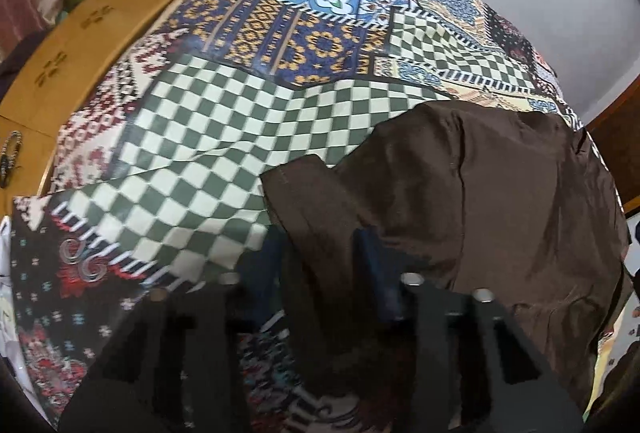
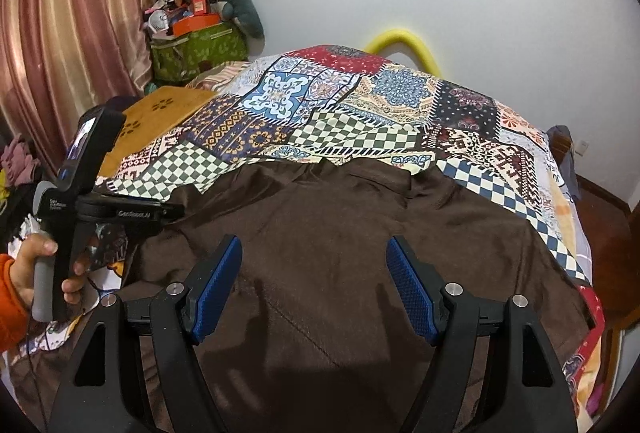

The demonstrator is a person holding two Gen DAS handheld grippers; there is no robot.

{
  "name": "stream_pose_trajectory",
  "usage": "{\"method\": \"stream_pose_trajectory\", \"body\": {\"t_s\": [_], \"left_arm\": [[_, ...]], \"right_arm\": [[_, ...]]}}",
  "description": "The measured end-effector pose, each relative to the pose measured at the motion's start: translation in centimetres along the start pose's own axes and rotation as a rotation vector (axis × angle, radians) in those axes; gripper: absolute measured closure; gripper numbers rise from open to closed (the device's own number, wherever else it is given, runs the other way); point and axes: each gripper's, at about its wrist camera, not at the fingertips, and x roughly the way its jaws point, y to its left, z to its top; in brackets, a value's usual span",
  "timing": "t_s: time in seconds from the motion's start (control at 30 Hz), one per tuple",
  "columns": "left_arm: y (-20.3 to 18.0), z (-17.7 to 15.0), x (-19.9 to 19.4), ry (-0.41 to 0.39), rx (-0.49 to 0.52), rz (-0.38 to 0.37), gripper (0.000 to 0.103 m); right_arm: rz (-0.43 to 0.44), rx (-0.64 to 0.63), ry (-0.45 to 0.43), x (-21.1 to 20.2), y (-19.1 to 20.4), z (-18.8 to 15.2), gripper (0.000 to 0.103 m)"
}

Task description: Fold small clothes

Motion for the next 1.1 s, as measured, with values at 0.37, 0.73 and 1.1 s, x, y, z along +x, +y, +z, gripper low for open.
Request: {"method": "stream_pose_trajectory", "body": {"t_s": [0.37,0.73,1.1], "left_arm": [[-3.9,0.7,-5.9,-0.179,0.156,0.006,0.097],[-12.2,-0.2,-8.9,-0.223,0.342,-0.132,0.097],[-13.2,-2.9,-8.0,-0.143,0.415,-0.126,0.075]], "right_arm": [[0.017,0.032,0.013,0.2,-0.9,-0.3,0.031],[0.016,0.049,-0.003,-1.0,-1.4,-0.3,0.031],[0.024,0.061,0.010,-1.3,-1.5,0.0,0.031]]}}
